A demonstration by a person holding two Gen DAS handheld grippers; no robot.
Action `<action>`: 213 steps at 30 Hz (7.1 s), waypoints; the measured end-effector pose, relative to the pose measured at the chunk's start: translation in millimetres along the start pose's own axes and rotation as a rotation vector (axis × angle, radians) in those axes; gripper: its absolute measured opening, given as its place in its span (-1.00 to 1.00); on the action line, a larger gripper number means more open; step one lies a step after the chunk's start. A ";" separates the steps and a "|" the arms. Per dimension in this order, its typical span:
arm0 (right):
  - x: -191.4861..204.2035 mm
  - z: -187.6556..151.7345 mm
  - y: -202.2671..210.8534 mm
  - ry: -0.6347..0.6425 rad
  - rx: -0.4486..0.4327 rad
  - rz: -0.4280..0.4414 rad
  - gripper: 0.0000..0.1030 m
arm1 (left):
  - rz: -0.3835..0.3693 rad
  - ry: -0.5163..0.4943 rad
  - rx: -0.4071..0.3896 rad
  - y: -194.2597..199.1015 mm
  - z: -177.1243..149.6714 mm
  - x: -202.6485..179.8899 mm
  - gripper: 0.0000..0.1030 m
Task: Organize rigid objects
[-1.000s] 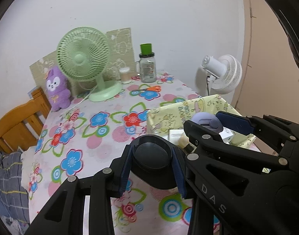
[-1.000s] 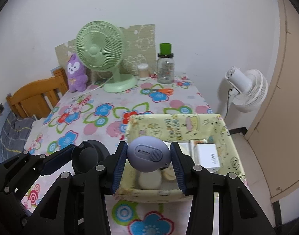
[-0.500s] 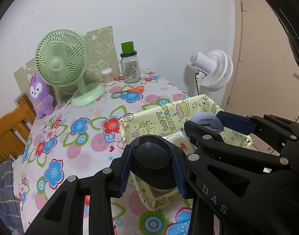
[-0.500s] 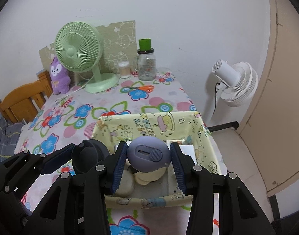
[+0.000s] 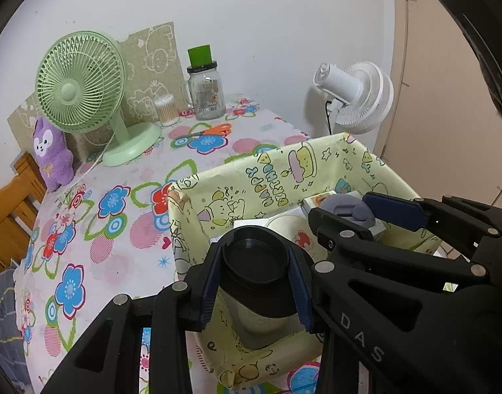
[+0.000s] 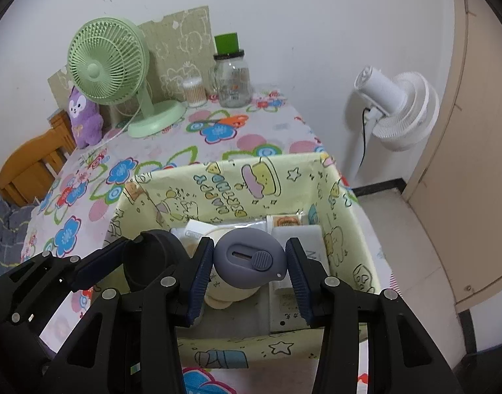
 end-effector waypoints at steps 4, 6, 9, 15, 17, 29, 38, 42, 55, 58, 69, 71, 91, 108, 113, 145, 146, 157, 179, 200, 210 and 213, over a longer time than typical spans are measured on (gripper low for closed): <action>0.0 -5.2 -8.4 -0.024 0.039 0.035 -0.05 | 0.007 -0.010 0.017 -4.9 -3.0 -0.7 -0.21; -1.1 -6.6 -9.6 -0.029 0.042 0.038 -0.04 | 0.009 -0.013 0.019 -6.3 -3.4 -1.6 -0.21; -2.0 -6.4 -11.2 -0.025 0.046 0.032 -0.01 | 0.004 -0.013 0.024 -8.2 -3.7 -2.6 -0.21; -6.9 -4.4 -13.9 -0.027 0.044 0.008 0.09 | -0.013 -0.017 0.029 -13.3 -0.8 -6.7 -0.21; -10.1 -3.1 -13.4 -0.027 0.037 -0.004 0.10 | -0.027 -0.015 0.031 -16.0 1.3 -8.5 -0.21; -31.5 2.9 -12.0 -0.033 0.008 -0.045 0.12 | -0.061 -0.026 0.055 -38.0 13.6 -21.7 -0.20; -31.7 4.0 -13.4 -0.030 -0.001 -0.035 0.12 | -0.094 -0.021 0.071 -38.0 13.0 -24.6 -0.06; -32.0 3.9 -13.0 -0.032 -0.002 -0.033 0.12 | -0.113 -0.024 0.075 -36.9 12.3 -27.2 0.04; -24.8 -2.0 4.3 -0.038 -0.022 -0.046 0.14 | -0.061 -0.021 0.051 -15.8 6.7 -21.6 0.62; -19.8 -3.5 10.9 -0.035 -0.035 -0.045 0.16 | -0.052 -0.020 0.040 -7.8 4.5 -18.5 0.62; 4.7 -10.3 37.3 -0.014 -0.084 -0.042 0.25 | -0.020 -0.018 -0.010 24.5 -5.7 -1.5 0.75; 8.5 -12.4 42.2 -0.011 -0.093 -0.041 0.29 | -0.015 -0.010 -0.016 30.0 -8.1 3.5 0.76; 61.2 -33.2 85.3 0.026 -0.167 -0.024 0.57 | 0.048 0.097 -0.090 87.8 -41.4 65.8 0.99; 97.8 -41.9 122.2 0.105 -0.317 -0.015 0.93 | 0.130 0.216 -0.177 132.6 -73.4 117.8 1.00; 102.0 -47.1 128.4 0.110 -0.341 -0.003 0.99 | 0.141 0.245 -0.191 138.6 -82.0 127.9 1.00; 111.9 -53.7 154.6 0.169 -0.479 0.008 0.99 | 0.218 0.322 -0.295 163.2 -97.1 144.9 1.00; 110.7 -53.5 154.7 0.162 -0.479 0.009 0.99 | 0.222 0.327 -0.302 164.2 -96.7 145.9 1.00; 103.2 -53.6 152.0 0.138 -0.472 0.004 0.99 | 0.237 0.338 -0.330 165.7 -95.1 149.9 0.99; 100.4 -54.8 144.0 0.125 -0.454 -0.011 0.99 | 0.230 0.348 -0.338 165.4 -92.0 149.7 1.00; 99.8 -55.7 143.9 0.133 -0.459 -0.023 0.99 | 0.233 0.347 -0.333 163.4 -92.3 150.5 1.00; 96.7 -56.7 142.7 0.126 -0.454 -0.024 0.99 | 0.229 0.344 -0.336 163.2 -92.8 150.3 0.99; 95.2 -57.2 142.2 0.121 -0.454 -0.023 0.99 | 0.229 0.341 -0.340 163.5 -94.1 149.6 1.00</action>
Point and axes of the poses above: each gripper's, at about its wrist camera, not at the fingertips, and y roughly against the way its jaws point, x to its left, z to its top, the point moved 8 cm from there along -y, roughly the way its jaws point, and after that the axes turned 6 degrees about y, right-handed, at the moved point
